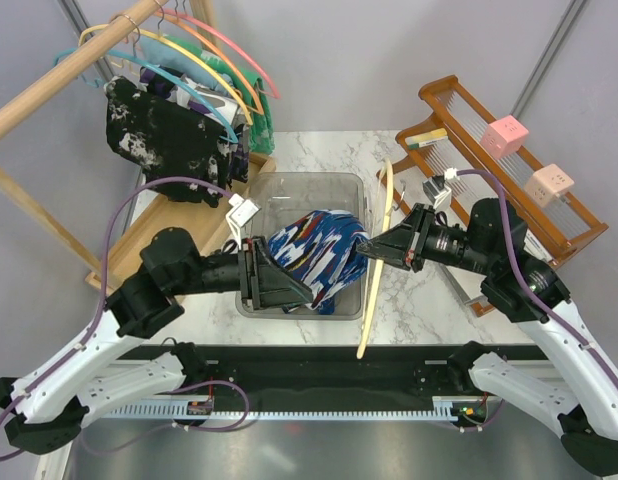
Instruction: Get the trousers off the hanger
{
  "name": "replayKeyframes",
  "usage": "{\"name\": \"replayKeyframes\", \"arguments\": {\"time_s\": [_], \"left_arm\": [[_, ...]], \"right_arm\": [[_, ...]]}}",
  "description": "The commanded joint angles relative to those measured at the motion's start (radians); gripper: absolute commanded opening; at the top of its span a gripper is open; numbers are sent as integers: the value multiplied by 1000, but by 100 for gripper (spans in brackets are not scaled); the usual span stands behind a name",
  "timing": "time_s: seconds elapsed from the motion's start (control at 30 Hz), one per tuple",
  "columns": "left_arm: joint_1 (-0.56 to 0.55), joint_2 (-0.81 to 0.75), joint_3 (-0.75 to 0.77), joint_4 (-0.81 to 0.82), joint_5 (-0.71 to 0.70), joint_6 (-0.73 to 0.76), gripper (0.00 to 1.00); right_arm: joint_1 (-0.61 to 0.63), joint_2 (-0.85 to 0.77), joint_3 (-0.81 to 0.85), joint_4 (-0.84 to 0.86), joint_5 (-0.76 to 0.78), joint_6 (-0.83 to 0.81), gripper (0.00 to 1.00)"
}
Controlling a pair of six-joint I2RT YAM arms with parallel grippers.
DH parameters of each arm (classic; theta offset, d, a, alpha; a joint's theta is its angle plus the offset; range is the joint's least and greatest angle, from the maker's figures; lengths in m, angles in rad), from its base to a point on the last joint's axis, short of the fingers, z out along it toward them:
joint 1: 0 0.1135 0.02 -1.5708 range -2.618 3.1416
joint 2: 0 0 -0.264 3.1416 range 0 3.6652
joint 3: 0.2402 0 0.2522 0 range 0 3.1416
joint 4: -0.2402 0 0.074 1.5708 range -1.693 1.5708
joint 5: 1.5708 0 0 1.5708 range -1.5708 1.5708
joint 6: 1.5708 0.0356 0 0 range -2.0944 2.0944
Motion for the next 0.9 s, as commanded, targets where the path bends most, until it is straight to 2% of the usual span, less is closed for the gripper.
{"name": "replayKeyframes", "arguments": {"time_s": [0.0,0.2,0.3,0.53,0.87], "left_arm": [[-48,46,63,146,-42,-40,57],[-193,199,149,151,-138,37,56],[-243,228,157,149,-181,45,56],[-272,258,139,135,-274,45,57],[-273,342,218,98,-263,70,59]], "right_arm": [[4,-30,-14,129,-43,28,0],[4,-22,-8,130,-44,23,0],[5,-8,15,138,-44,25,0],[4,15,58,150,-49,25,0],[4,27,70,169,-55,31,0]]}}
